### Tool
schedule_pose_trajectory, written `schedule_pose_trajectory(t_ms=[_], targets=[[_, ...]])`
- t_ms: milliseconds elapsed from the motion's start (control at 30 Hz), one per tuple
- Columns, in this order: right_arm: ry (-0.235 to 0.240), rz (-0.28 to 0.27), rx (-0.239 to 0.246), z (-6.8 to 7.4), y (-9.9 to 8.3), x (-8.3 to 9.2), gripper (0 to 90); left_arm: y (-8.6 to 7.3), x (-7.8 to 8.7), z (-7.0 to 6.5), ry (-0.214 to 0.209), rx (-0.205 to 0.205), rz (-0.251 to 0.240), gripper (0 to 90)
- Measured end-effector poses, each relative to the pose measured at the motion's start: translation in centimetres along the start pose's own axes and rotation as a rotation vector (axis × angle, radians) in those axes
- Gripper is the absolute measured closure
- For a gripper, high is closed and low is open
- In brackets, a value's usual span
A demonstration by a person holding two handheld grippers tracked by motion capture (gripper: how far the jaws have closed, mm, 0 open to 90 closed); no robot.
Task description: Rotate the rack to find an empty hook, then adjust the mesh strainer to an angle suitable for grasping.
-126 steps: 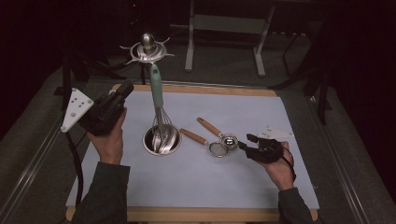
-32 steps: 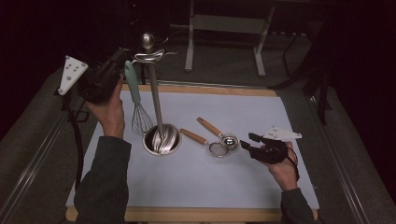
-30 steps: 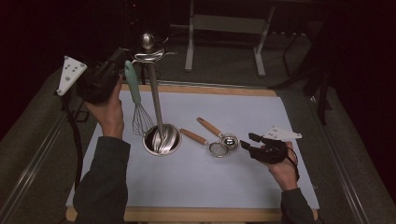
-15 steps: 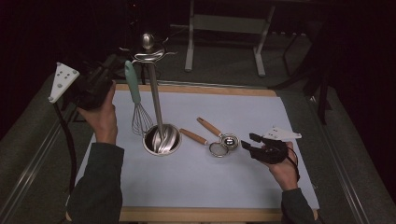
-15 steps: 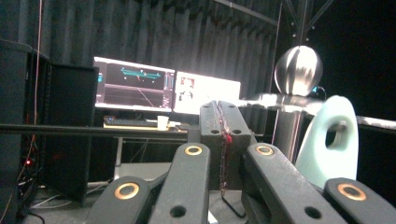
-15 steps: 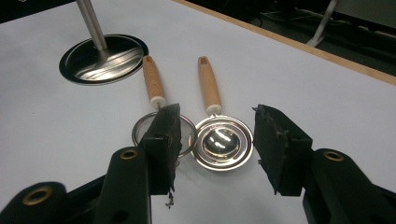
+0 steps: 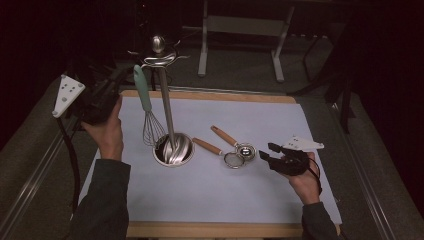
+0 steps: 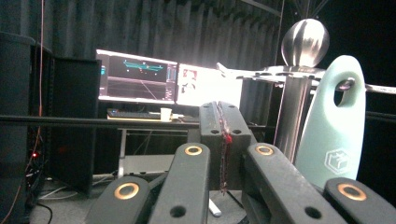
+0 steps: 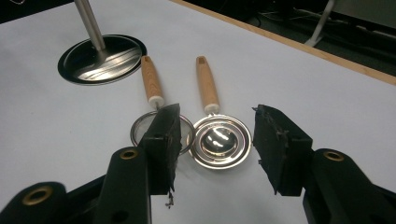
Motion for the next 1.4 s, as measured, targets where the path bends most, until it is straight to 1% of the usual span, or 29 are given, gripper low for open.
schedule_pose_trajectory(t_ms=[100,200,367,467,733,867,1000,1067,1167,1233,1300,1400], targets=[[-0.003,-0.003,-0.001,-0.1,0.0,0.1,50.8,-0.3,0.1,0.2,0.002,0.002,0.006,90.0],[-0.002,-0.005,-0.002,-0.1,0.0,0.2,50.8,-0.7,0.5,0.5,0.0,0.014,0.007,90.0],[-0.003,-0.002,-0.006,-0.1,0.0,0.2,50.8,-1.3,1.1,1.0,0.004,0.013,0.012,90.0],[-0.003,0.0,-0.006,-0.1,-0.1,0.0,50.8,-2.3,1.4,1.2,0.006,0.017,0.024,90.0],[0.0,0.001,-0.002,0.0,-0.1,0.0,50.7,-5.2,2.5,1.7,0.002,0.028,0.075,90.0],[-0.002,0.004,-0.003,-0.1,-0.1,0.0,50.8,-6.8,2.8,1.9,0.003,0.031,0.112,89.9],[0.0,0.004,-0.002,0.0,-0.1,0.0,50.7,-8.6,3.2,1.9,0.003,0.019,0.171,89.7],[0.0,0.006,-0.002,0.0,-0.1,0.0,50.7,-9.5,3.4,2.0,0.004,0.025,0.191,89.5],[0.002,0.01,-0.003,0.0,-0.2,-0.1,50.7,-11.0,3.5,2.2,0.019,0.028,0.233,88.7],[0.002,0.011,-0.001,0.0,-0.2,-0.2,50.7,-12.1,3.5,2.4,0.026,0.039,0.262,88.6],[0.003,0.016,0.0,0.0,-0.2,-0.2,50.7,-13.0,3.7,2.5,0.031,0.032,0.298,88.6],[0.004,0.018,-0.003,0.0,-0.3,-0.3,50.7,-14.3,3.9,2.6,0.035,0.035,0.338,88.3]])
Point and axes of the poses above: each handheld gripper's, and its own axes: x roughly backward along the jaws, y roughly out of its top, z roughly to its left, the point moved 2 cm from there along -x, roughly forward along the jaws, and after that the axes turned 9 degrees about z, right-handed, at the moved point
